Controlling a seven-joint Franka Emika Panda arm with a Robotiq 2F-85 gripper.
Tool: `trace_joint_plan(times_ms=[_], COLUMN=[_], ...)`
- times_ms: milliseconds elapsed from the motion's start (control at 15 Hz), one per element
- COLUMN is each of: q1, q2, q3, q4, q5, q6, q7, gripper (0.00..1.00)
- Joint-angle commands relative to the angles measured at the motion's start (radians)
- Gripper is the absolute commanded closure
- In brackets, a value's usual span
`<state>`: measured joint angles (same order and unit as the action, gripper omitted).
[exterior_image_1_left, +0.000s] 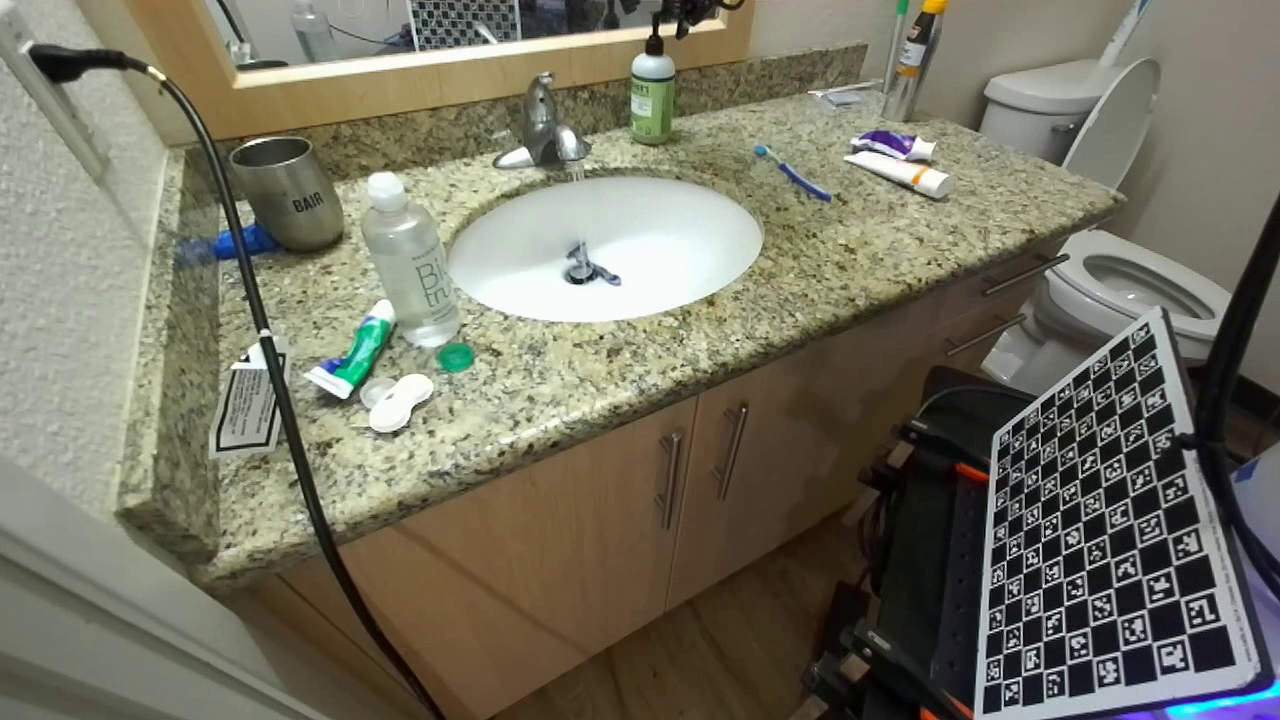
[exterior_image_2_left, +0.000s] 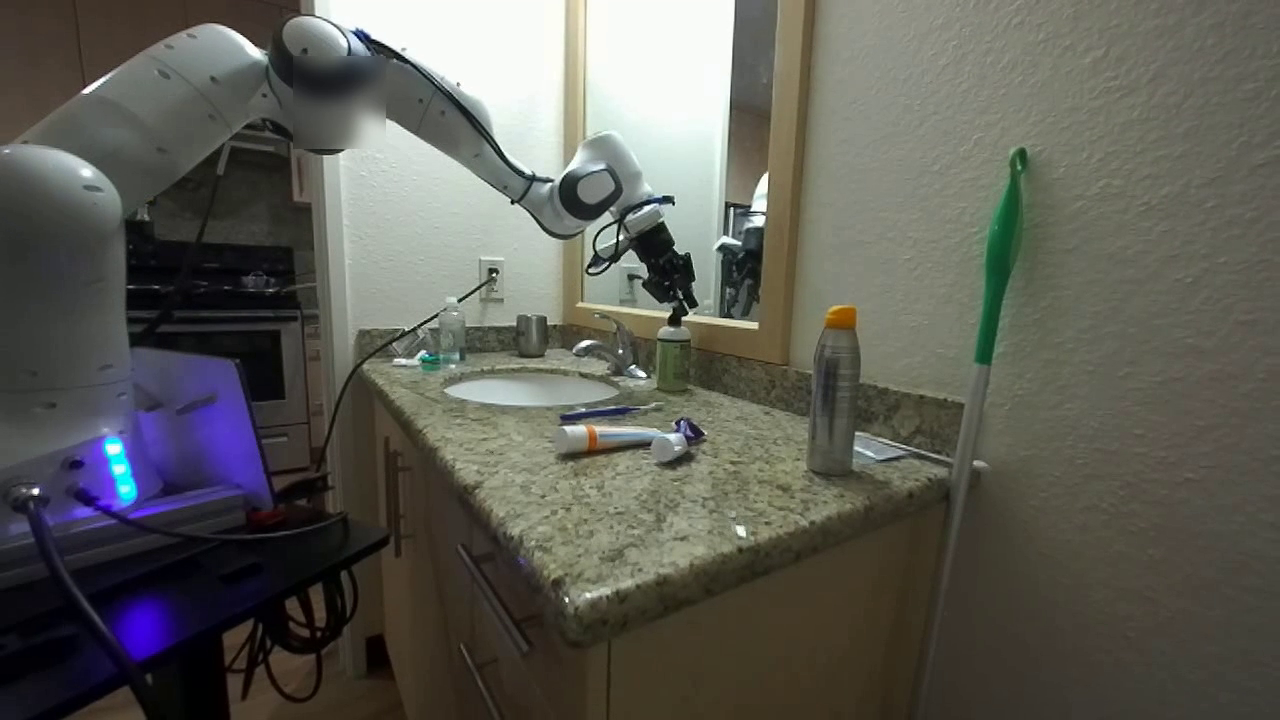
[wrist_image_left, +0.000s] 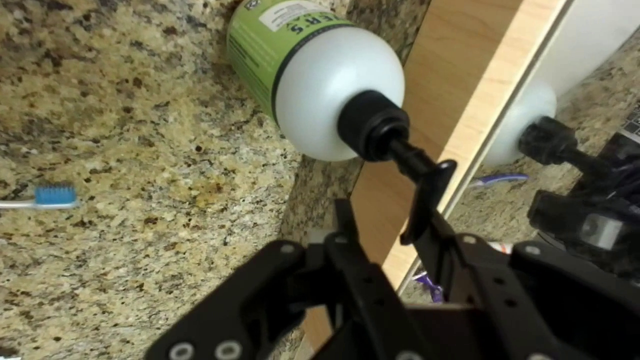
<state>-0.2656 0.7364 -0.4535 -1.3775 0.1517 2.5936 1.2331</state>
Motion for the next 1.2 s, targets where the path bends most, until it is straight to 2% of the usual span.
trace_joint_plan(times_ms=[0, 67, 133, 200, 267, 533, 733, 867, 933, 1133], q1=[-0.065, -0.025, -0.03, -0.029, -0.027, -0.009, 0.005, 0.015, 0.007, 0.013], q2=[0.001, 0.0, 0.0, 0.001, 0.0, -0.01, -0.026, -0.04, 0.001, 0.003], q3=[0.073, 0.026, 0.03, 0.028, 0.031, 0.032, 0.05, 0.07, 0.049, 0.051], q4=[0.06, 0.024, 0.03, 0.029, 0.026, 0.005, -0.009, -0.025, 0.023, 0.023], q5=[0.014, 0.0, 0.0, 0.0, 0.003, -0.003, 0.0, 0.006, 0.0, 0.0], q6=[-0.085, -0.033, -0.039, -0.038, -0.032, -0.02, -0.06, -0.092, -0.062, -0.063], q7=[-0.032, -0.003, -0.003, -0.003, -0.003, 0.001, -0.022, -0.044, -0.011, -0.008], gripper=[0.94, 0.51, 0.8, 0.79, 0.49, 0.22, 0.01, 0.0, 0.0, 0.0])
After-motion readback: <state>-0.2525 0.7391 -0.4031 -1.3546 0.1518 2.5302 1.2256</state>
